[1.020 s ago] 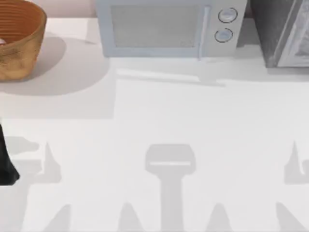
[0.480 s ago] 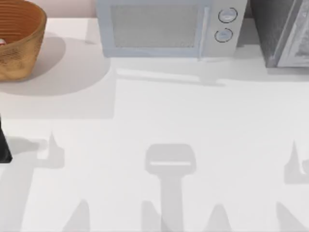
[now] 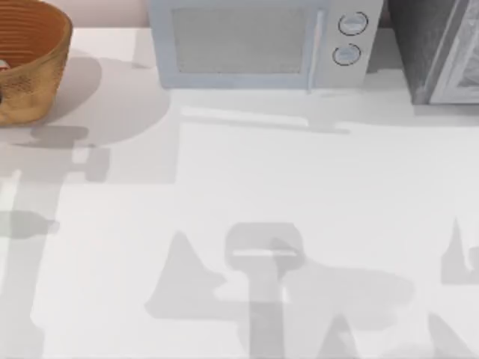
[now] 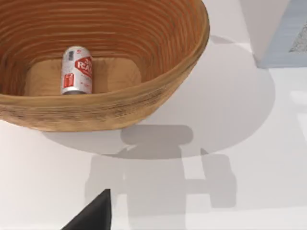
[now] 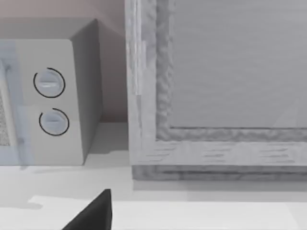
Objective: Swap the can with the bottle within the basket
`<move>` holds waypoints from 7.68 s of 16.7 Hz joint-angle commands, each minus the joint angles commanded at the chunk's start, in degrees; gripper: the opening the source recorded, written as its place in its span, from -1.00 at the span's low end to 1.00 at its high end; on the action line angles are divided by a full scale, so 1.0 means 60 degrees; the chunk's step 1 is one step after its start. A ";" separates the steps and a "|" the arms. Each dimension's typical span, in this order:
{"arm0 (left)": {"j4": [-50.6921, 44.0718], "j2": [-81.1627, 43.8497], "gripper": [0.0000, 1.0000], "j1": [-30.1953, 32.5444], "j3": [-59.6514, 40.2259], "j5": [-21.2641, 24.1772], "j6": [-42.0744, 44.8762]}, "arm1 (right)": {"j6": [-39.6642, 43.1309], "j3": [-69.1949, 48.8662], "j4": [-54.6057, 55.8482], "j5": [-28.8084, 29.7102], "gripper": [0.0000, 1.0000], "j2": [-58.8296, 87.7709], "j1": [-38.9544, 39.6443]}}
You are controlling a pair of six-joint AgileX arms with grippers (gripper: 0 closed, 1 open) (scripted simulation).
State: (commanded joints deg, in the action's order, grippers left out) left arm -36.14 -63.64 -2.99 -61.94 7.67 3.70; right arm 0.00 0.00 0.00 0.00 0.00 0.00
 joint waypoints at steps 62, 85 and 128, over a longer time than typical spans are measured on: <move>-0.7832 -1.8223 -1.00 -0.1543 -1.9640 0.1647 0.1052 | 0.0000 0.0000 0.0000 0.0000 1.00 0.0000 0.0000; -0.2884 -0.7249 -1.00 -0.0577 -0.8646 0.1039 0.0172 | 0.0000 0.0000 0.0000 0.0000 1.00 0.0000 0.0000; 0.8893 0.4040 -1.00 0.1038 0.8245 0.1443 -0.0357 | 0.0000 0.0000 0.0000 0.0000 1.00 0.0000 0.0000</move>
State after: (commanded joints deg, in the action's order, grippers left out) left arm 17.22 -39.41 3.24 -12.47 16.33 1.56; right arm 0.00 0.00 0.00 0.00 0.00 0.00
